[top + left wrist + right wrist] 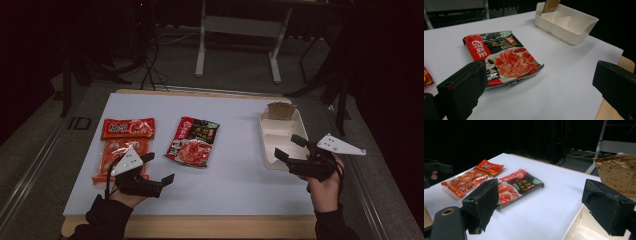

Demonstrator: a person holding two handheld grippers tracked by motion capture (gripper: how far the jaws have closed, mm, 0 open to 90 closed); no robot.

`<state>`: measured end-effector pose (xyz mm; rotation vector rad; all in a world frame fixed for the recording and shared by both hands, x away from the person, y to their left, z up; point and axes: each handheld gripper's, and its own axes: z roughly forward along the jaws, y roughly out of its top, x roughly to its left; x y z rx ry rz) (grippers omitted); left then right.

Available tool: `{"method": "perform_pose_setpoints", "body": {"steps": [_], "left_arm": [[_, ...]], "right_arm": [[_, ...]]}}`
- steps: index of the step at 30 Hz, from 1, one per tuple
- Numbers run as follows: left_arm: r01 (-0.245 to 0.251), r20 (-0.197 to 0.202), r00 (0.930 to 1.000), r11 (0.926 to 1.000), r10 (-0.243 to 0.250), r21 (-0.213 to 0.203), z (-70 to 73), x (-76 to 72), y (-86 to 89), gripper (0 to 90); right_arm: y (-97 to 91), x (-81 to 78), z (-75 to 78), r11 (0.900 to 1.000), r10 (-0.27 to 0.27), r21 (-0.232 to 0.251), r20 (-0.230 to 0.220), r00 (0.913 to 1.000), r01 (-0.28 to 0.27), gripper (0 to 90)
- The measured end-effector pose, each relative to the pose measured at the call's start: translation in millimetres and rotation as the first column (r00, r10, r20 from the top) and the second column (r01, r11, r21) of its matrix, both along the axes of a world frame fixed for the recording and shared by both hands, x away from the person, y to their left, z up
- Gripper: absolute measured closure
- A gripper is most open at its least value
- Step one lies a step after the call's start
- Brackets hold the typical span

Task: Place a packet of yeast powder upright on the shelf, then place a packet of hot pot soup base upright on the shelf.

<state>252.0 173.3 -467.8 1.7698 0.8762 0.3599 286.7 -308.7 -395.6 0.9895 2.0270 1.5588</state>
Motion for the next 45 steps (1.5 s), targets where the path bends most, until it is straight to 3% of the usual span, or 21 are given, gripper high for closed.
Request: {"method": "perform_pose_setpoints", "body": {"steps": [3,6,13,24,29,31,37,40,45], "left_arm": [[0.002,-0.012,0.9999,1.0000,-0.002,-0.002,-0.1,6.4,-1.2,0.1],[0.012,-0.023,0.9997,0.9996,-0.011,0.025,-1.1,19.6,-7.2,0.2],[0.026,-0.033,0.9992,0.9985,-0.024,0.048,-3.0,36.4,-14.9,0.2],[0.023,-0.061,0.9980,0.9976,-0.019,0.066,-3.6,65.6,-21.0,0.9],[0.013,-0.069,0.9976,0.9979,-0.008,0.064,-2.9,83.2,-22.1,1.0],[0.002,-0.073,0.9974,0.9965,0.004,0.083,-4.1,94.0,-25.6,1.1],[-0.012,-0.081,0.9965,0.9939,0.021,0.110,-8.1,111.8,-30.4,4.8],[-0.025,-0.087,0.9956,0.9936,0.035,0.110,-9.6,123.0,-31.1,14.6],[-0.061,-0.098,0.9923,0.9884,0.075,0.139,-13.4,140.8,-31.1,15.7]], "right_arm": [[0.9,-7.2,-2.0,1.0000,0.004,0.004,0.005,1.0000,-0.004,13.9],[1.9,-20.3,-5.5,0.9999,0.007,0.008,0.010,0.9999,-0.008,13.7],[5.2,-31.3,-12.8,0.9997,0.024,0.007,0.021,0.9995,-0.024,13.7],[16.5,-35.7,-19.2,0.9970,0.075,-0.024,0.068,0.9948,-0.074,13.7],[17.6,-36.9,-22.0,0.9961,0.087,-0.022,0.076,0.9933,-0.086,13.7],[18.5,-36.4,-24.1,0.9960,0.085,-0.035,0.070,0.9939,-0.082,13.7],[20.2,-36.0,-27.2,0.9947,0.098,-0.036,0.066,0.9930,-0.096,13.7],[21.4,-36.4,-28.6,0.9937,0.108,-0.037,0.064,0.9921,-0.106,13.7],[23.7,-36.7,-30.4,0.9919,0.120,-0.048,0.059,0.9910,-0.118,13.8]]}}
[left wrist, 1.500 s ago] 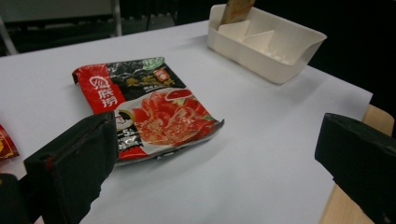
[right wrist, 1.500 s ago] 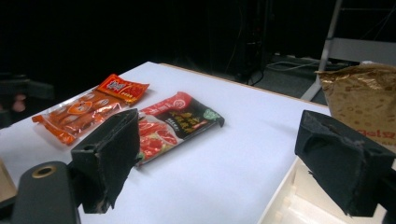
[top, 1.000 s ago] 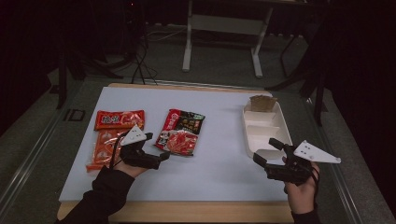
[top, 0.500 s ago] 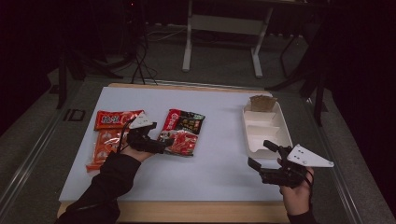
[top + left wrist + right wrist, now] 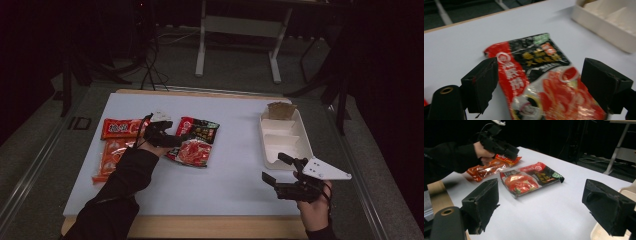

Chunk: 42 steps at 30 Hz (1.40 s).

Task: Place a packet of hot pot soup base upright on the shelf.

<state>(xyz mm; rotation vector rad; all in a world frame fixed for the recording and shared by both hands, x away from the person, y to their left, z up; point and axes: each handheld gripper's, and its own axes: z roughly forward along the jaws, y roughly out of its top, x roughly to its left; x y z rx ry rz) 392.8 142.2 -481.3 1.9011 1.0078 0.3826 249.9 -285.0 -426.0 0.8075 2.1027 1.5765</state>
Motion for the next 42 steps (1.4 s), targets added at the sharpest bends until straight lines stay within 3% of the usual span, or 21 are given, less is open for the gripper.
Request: {"method": "perform_pose_setpoints", "body": {"steps": [5,6,7,10,11,14,16,21,22,24,25,30,38,42], "left_arm": [[-0.032,-0.039,0.9987,0.9994,0.032,0.011,-8.8,15.3,4.6,24.5],[-0.030,-0.050,0.9983,0.9995,0.030,0.006,-11.5,17.7,5.7,30.0],[-0.048,-0.051,0.9975,0.9983,0.049,0.033,-15.0,19.8,5.5,41.2],[-0.054,-0.053,0.9970,0.9973,0.057,0.050,-18.1,21.6,6.7,60.8],[-0.064,-0.052,0.9963,0.9955,0.068,0.070,-19.3,22.6,7.7,60.8],[-0.097,-0.073,0.9917,0.9879,0.106,0.121,-24.6,26.8,14.0,82.9],[-0.101,-0.098,0.9884,0.9838,0.116,0.148,-28.4,28.6,16.0,89.4],[-0.108,-0.148,0.9780,0.9637,0.147,0.244,-36.4,29.9,12.5,90.0],[-0.096,-0.163,0.9772,0.9675,0.136,0.234,-38.2,30.0,11.8,90.0],[-0.082,-0.185,0.9742,0.9664,0.129,0.244,-40.9,30.0,9.7,90.0],[-0.062,-0.202,0.9731,0.9706,0.110,0.233,-42.5,29.8,8.5,90.0],[-0.055,-0.208,0.9725,0.9728,0.103,0.225,-41.6,24.4,1.9,90.0],[0.012,-0.239,0.9704,0.9801,0.036,0.198,-41.0,15.8,-8.5,90.0],[0.056,-0.254,0.9672,0.9802,-0.006,0.190,-41.4,10.3,-18.9,90.0]], "right_arm": [[-0.2,0.0,-0.8,1.0000,0.005,0.001,0.000,1.0000,-0.005,13.7],[-0.5,0.2,-1.0,1.0000,0.006,0.000,-0.002,1.0000,-0.006,13.8],[-1.5,0.6,-1.8,1.0000,0.004,0.006,-0.006,1.0000,-0.004,13.7],[-3.0,1.5,-2.8,1.0000,0.002,0.008,-0.010,1.0000,-0.002,13.8],[-3.0,1.5,-2.8,1.0000,0.002,0.008,-0.010,1.0000,-0.002,13.8],[-4.0,2.2,-3.6,0.9999,0.001,0.011,-0.017,0.9998,-0.001,13.8],[-3.9,2.4,-3.7,0.9999,0.001,0.015,-0.018,0.9998,-0.001,13.8],[-2.9,2.5,-3.8,0.9999,0.009,0.011,-0.018,0.9998,-0.009,13.8],[-2.9,2.5,-3.8,0.9999,0.009,0.011,-0.018,0.9998,-0.009,13.8],[-3.1,2.9,-3.9,0.9999,0.009,0.013,-0.021,0.9997,-0.009,13.8],[-3.3,2.9,-3.9,0.9999,0.009,0.015,-0.021,0.9997,-0.009,13.8],[-4.3,2.6,-3.2,0.9997,0.010,0.023,-0.023,0.9997,-0.009,13.8],[-3.0,3.5,-3.4,0.9996,0.016,0.025,-0.028,0.9995,-0.015,13.8],[-2.5,3.6,-3.5,0.9995,0.019,0.024,-0.031,0.9993,-0.019,13.8]]}}
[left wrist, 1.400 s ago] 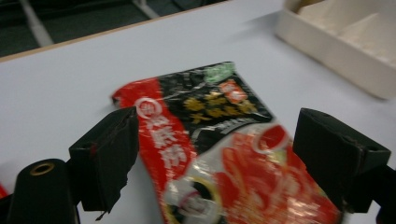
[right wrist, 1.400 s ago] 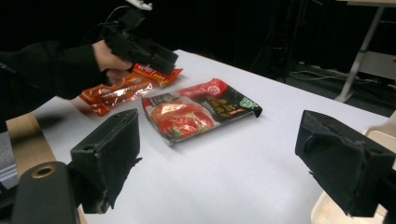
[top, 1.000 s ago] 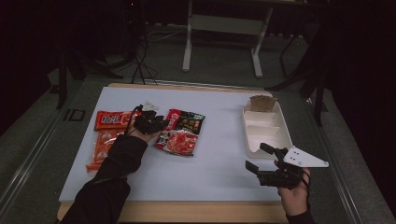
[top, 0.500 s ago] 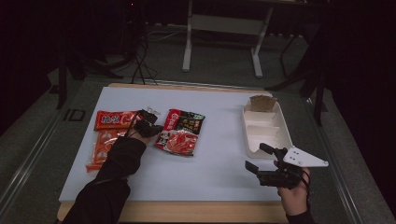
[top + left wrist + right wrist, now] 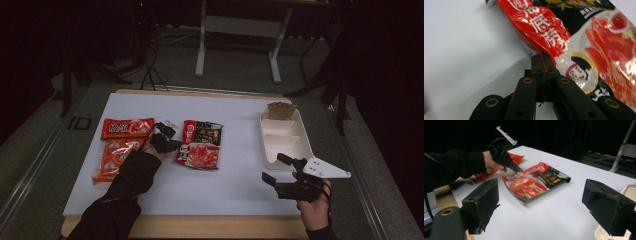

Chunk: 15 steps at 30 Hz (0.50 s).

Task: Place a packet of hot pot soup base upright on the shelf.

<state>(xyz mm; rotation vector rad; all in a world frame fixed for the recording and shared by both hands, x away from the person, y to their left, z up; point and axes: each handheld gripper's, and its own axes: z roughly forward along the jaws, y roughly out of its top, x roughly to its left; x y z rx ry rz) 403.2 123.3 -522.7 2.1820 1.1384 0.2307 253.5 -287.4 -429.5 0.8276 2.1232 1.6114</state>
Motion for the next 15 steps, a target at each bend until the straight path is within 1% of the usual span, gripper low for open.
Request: {"method": "perform_pose_setpoints", "body": {"steps": [3,7,11,14,15], "left_arm": [[0.028,-0.006,0.9996,0.9996,-0.028,-0.009,-0.3,-4.1,-8.9,90.0],[0.047,-0.008,0.9988,0.9986,-0.047,-0.024,-0.6,-8.0,-19.5,90.0],[0.078,-0.018,0.9968,0.9964,-0.078,-0.034,-0.5,-9.5,-29.2,90.0],[0.105,-0.016,0.9942,0.9938,-0.106,-0.036,-0.6,-9.7,-38.3,90.0],[0.107,-0.015,0.9941,0.9937,-0.107,-0.034,-0.7,-9.1,-40.2,90.0]], "right_arm": [[-0.4,0.0,0.2,1.0000,-0.001,0.003,0.001,1.0000,0.001,13.8],[-0.5,-0.2,0.1,1.0000,0.001,0.003,0.000,1.0000,-0.001,13.8],[0.0,0.1,-0.2,1.0000,0.002,0.001,-0.002,1.0000,-0.002,13.8],[1.1,0.4,-0.9,1.0000,0.001,-0.004,-0.006,1.0000,-0.001,13.8],[1.7,0.4,-1.0,1.0000,0.002,-0.006,-0.006,1.0000,-0.002,13.8]]}}
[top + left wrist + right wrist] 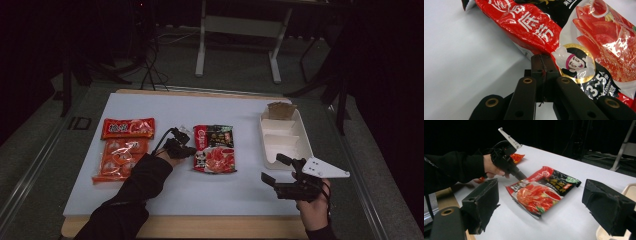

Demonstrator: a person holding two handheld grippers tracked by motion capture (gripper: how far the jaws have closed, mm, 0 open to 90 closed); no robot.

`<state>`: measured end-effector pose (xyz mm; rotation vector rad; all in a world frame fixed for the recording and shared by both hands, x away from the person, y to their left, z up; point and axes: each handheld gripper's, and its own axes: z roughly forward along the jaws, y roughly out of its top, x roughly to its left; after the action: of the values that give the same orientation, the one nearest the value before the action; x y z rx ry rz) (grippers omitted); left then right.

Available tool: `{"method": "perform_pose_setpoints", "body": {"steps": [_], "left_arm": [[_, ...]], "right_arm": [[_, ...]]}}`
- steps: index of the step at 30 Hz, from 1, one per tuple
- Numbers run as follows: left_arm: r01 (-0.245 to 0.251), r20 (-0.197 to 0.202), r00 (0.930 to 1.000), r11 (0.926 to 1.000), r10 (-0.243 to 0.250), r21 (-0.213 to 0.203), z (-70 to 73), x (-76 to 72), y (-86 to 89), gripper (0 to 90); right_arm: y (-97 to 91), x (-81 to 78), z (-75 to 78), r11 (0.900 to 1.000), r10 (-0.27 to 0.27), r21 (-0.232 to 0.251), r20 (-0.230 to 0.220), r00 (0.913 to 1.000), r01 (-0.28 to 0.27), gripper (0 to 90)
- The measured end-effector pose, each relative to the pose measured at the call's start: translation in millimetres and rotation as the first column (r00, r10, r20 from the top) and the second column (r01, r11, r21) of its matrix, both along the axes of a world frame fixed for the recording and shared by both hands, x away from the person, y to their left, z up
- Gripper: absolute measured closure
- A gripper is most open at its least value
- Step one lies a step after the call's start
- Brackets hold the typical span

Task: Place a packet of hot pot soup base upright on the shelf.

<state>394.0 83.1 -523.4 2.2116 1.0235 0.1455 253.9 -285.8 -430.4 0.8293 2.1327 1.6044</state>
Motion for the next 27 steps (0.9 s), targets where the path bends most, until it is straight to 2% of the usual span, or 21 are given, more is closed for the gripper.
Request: {"method": "perform_pose_setpoints", "body": {"steps": [3,7,10,12,13,15,19,20,26,27], "left_arm": [[-0.017,-0.003,0.9998,0.9998,0.017,-0.003,0.3,3.2,0.7,90.0],[-0.051,0.013,0.9986,0.9986,0.051,-0.012,6.4,7.5,6.5,89.5],[-0.081,0.026,0.9962,0.9954,0.083,-0.051,14.4,13.0,11.6,82.1],[-0.095,0.033,0.9948,0.9939,0.097,-0.056,18.6,17.6,13.1,80.4],[-0.106,0.035,0.9935,0.9928,0.108,-0.055,20.2,19.9,13.7,75.8],[-0.130,0.031,0.9907,0.9882,0.133,-0.081,22.0,25.1,14.9,71.8],[-0.146,0.030,0.9883,0.9845,0.150,-0.097,22.4,34.3,14.3,64.4],[-0.163,0.025,0.9857,0.9814,0.166,-0.101,20.4,40.5,11.9,60.4],[-0.185,0.017,0.9819,0.9753,0.189,-0.121,15.1,53.9,4.5,58.4],[-0.199,0.013,0.9793,0.9729,0.202,-0.118,13.0,56.9,1.6,58.4]], "right_arm": [[1.0,-0.6,0.7,1.0000,0.001,-0.001,0.001,1.0000,-0.001,13.8],[1.2,-0.6,1.4,1.0000,0.001,-0.001,0.002,1.0000,-0.001,13.8],[1.4,1.0,0.2,1.0000,0.003,-0.004,0.001,1.0000,-0.003,13.8],[1.5,1.3,-0.7,1.0000,0.001,-0.008,-0.001,1.0000,-0.001,13.8],[1.3,1.4,-1.2,1.0000,0.002,-0.007,-0.002,1.0000,-0.002,13.8],[1.0,0.9,-2.5,0.9999,0.001,-0.012,-0.004,1.0000,-0.001,13.8],[1.2,-1.6,-7.0,0.9995,0.006,-0.031,-0.008,0.9999,-0.006,13.8],[1.3,-2.0,-8.1,0.9993,0.009,-0.036,-0.008,0.9999,-0.009,13.8],[2.1,-3.6,-10.8,0.9989,0.019,-0.043,-0.014,0.9997,-0.019,13.8],[2.2,-3.6,-11.0,0.9988,0.020,-0.045,-0.013,0.9997,-0.021,13.8]]}}
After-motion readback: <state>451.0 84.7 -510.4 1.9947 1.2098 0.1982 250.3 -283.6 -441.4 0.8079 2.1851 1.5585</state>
